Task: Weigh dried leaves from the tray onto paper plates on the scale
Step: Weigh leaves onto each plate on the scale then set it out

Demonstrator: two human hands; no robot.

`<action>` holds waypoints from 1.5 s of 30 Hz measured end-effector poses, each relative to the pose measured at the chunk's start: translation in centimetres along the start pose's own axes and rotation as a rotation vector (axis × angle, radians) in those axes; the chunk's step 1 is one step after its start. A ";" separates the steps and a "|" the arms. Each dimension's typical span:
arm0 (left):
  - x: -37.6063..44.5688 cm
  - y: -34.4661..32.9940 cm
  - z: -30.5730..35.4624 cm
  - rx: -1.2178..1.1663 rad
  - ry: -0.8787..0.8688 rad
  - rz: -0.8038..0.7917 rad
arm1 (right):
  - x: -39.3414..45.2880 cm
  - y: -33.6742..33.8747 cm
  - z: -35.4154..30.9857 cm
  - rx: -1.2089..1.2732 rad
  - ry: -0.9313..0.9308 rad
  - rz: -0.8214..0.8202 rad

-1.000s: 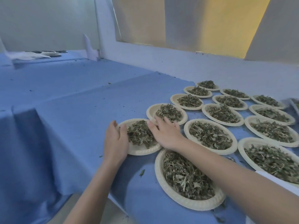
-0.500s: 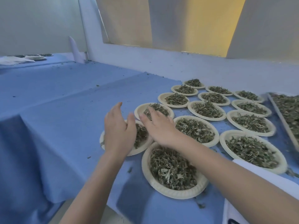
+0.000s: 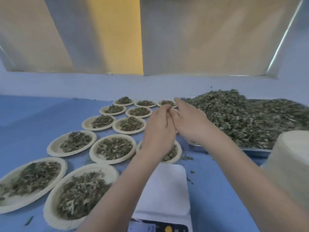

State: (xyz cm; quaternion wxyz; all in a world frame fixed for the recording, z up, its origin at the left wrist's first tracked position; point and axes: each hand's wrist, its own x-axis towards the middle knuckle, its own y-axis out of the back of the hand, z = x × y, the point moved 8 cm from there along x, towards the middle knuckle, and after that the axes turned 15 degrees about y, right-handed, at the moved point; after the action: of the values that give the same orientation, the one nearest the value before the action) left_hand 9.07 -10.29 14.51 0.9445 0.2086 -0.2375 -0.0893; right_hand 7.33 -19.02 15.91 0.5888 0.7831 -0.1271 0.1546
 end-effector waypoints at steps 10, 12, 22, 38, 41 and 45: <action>-4.4 -18.0 14.1 -0.015 -0.080 -0.522 | -13.2 13.7 13.6 -0.424 -0.437 -0.090; -5.0 -20.8 14.6 0.107 -0.067 -0.592 | -15.6 14.1 16.3 -0.401 -0.534 -0.130; -4.2 -24.2 12.6 0.333 0.102 -0.606 | -22.2 14.1 24.2 -0.309 -0.729 -0.036; 0.4 -16.4 13.1 0.329 0.037 -0.424 | -15.6 14.9 19.8 -0.315 -0.527 0.090; 1.5 -10.9 9.3 0.314 0.116 -0.356 | -11.5 11.5 16.3 -0.271 -0.425 0.064; 1.4 -3.4 2.8 0.338 0.244 -0.281 | -7.1 5.4 10.3 -0.167 -0.240 0.033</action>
State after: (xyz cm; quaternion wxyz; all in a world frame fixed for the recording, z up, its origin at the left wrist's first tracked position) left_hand 8.66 -14.67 15.81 0.8961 0.4039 -0.1022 -0.1528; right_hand -0.28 -30.25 15.23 0.6301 0.7420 -0.2216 0.0584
